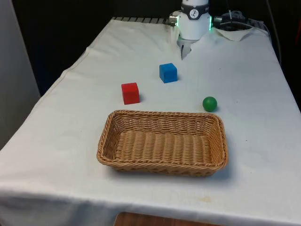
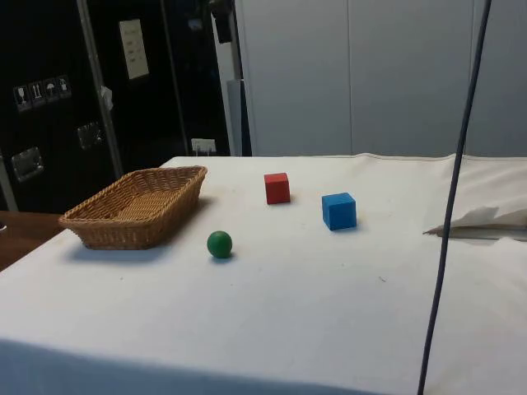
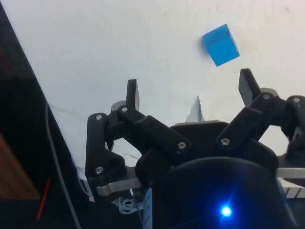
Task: Place all non-red objects into the basket.
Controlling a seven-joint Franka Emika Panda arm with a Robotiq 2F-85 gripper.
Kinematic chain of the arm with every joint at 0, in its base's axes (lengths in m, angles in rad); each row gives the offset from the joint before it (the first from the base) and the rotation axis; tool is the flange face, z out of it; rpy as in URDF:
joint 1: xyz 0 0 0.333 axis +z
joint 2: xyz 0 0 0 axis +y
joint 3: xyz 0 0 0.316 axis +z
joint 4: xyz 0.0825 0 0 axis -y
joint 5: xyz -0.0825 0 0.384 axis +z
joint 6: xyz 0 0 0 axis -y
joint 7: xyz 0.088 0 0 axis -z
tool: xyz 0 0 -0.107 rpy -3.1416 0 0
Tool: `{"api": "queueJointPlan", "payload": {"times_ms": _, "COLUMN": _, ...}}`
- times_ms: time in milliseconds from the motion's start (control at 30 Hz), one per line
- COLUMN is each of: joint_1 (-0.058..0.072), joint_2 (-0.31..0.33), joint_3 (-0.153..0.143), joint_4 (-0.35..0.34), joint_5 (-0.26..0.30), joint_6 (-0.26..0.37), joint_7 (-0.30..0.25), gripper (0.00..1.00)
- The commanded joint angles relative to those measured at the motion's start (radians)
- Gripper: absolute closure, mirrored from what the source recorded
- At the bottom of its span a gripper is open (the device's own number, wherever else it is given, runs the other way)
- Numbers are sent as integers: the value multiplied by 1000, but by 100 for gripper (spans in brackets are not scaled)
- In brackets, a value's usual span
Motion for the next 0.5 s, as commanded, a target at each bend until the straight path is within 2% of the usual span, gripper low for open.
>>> {"api": "queueJointPlan", "payload": {"times_ms": 0, "joint_1": 0, "joint_2": 0, "joint_3": 4, "joint_4": -1, "joint_5": 0, "joint_6": 1, "joint_7": 4, "gripper": 0}}
{"api": "queueJointPlan", "payload": {"times_ms": 33, "joint_1": 5, "joint_2": 1, "joint_3": 12, "joint_4": -10, "joint_5": -16, "joint_6": 20, "joint_7": 24, "gripper": 0}}
{"api": "queueJointPlan", "payload": {"times_ms": 267, "joint_1": 5, "joint_2": -2, "joint_3": 54, "joint_4": -53, "joint_5": -33, "joint_6": 87, "joint_7": 65, "gripper": 0}}
{"api": "queueJointPlan", "payload": {"times_ms": 300, "joint_1": 0, "joint_2": 1, "joint_3": 52, "joint_4": -48, "joint_5": -22, "joint_6": 72, "joint_7": 53, "gripper": 0}}
{"api": "queueJointPlan", "payload": {"times_ms": 333, "joint_1": 5, "joint_2": -1, "joint_3": 59, "joint_4": -58, "joint_5": -35, "joint_6": 96, "joint_7": 71, "gripper": 0}}
{"api": "queueJointPlan", "payload": {"times_ms": 467, "joint_1": 5, "joint_2": 3, "joint_3": 86, "joint_4": -81, "joint_5": -44, "joint_6": 138, "joint_7": 98, "gripper": 0}}
